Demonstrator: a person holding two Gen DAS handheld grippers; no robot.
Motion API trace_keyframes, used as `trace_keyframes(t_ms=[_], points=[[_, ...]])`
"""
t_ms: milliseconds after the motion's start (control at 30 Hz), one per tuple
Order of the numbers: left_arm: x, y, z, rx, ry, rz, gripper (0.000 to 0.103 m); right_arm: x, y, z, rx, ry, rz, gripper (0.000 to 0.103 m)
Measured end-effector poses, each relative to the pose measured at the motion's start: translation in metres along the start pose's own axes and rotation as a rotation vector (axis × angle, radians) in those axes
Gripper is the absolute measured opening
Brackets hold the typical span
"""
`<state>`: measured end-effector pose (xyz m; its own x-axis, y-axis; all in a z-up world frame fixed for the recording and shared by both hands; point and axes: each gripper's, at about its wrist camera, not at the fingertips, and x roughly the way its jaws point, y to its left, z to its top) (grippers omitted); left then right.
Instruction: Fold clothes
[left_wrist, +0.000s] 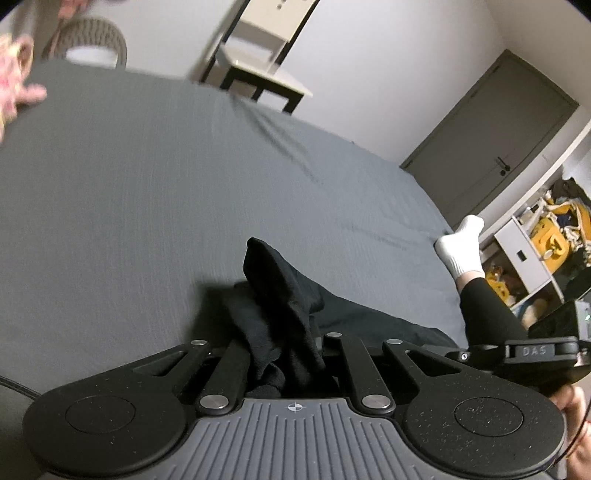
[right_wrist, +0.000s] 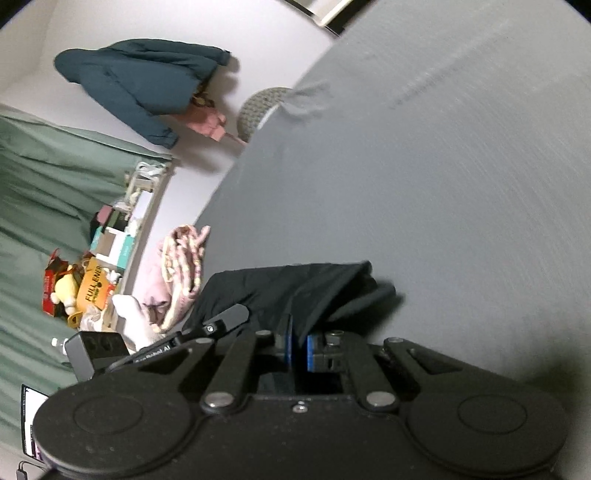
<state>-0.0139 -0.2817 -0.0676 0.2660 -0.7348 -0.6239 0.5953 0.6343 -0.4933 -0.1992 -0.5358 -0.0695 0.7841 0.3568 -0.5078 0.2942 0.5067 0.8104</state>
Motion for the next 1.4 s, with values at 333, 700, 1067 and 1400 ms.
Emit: trace_keyframes(t_ms=[333, 700, 1067, 1400], points=[[-0.076, 0.001, 0.031, 0.106, -0.122, 0.184, 0.008, 0.026, 0.077, 0.005, -0.179, -0.016, 0.042, 0.007], [-0.203, 0.086, 0.132, 0.102, -0.241, 0.430, 0.008, 0.143, 0.230, 0.025, -0.365, 0.057, 0.169, 0.007], [-0.195, 0.198, 0.201, 0.093, -0.223, 0.626, 0.008, 0.278, 0.316, 0.041, -0.472, 0.113, 0.096, 0.006], [-0.178, 0.279, 0.198, -0.066, -0.190, 0.559, 0.008, 0.358, 0.315, 0.042, -0.452, 0.180, -0.015, 0.006]])
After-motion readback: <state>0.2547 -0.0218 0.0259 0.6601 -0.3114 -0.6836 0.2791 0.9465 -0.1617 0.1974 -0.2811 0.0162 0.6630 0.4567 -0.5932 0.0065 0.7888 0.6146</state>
